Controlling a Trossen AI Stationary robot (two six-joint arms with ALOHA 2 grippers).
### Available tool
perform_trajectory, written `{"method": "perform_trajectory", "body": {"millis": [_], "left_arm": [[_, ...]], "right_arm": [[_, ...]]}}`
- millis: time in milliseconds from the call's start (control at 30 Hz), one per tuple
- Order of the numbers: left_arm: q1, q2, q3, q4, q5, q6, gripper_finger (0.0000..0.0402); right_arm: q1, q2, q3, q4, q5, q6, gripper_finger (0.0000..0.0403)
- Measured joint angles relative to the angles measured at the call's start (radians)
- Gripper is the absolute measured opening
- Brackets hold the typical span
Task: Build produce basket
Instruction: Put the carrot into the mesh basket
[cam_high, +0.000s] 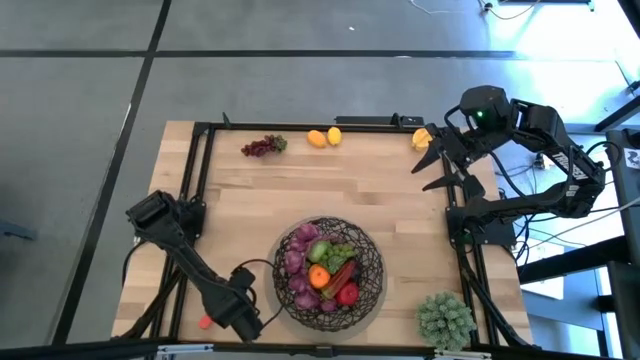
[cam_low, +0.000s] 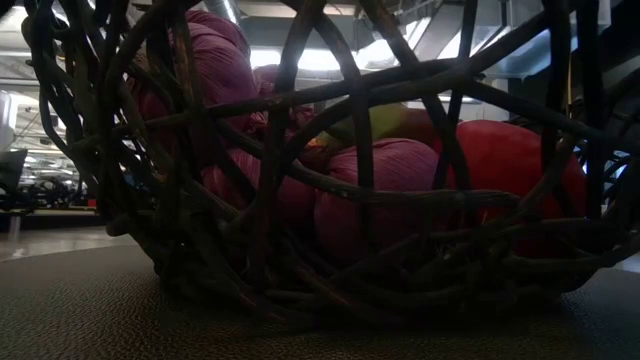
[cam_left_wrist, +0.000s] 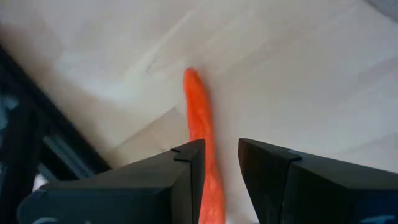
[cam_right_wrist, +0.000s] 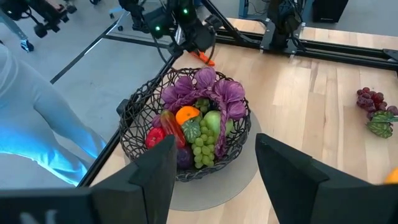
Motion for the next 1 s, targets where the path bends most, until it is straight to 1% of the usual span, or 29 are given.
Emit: {"method": "perform_trajectory", "body": {"millis": [267,500,667,767,900,1000], "left_arm": [[0.012,0.000,-0.111,0.091,0.012,0.019,0.0086],[0.020,0.000,-0.124,0.092,0.011,0.062,0.0086],[0.020,0.000,-0.126,0.094,0.013,0.062,0.0086],[0.020,0.000,-0.154,0.122,0.015,0.060,0.0086],[0.020,0.000,-0.192,0.126,0.062,0.054,0.0086],[0.020,0.000,-0.207,0.143,0.073,0.061,0.0086]], "right_arm": [[0.000,0.000,0.000,0.000,-0.001,0.000,0.0211],[0.000,0.000,0.000,0.000,-0.001,0.000,0.0211],[0.000,0.000,0.000,0.000,-0.001,0.000,0.0211],[0.000,0.000,0.000,0.000,0.000,-0.001,0.0211],[0.000,0.000,0.000,0.000,0.000,-0.001,0.0211],[0.000,0.000,0.000,0.000,0.000,-0.001,0.0211]]}}
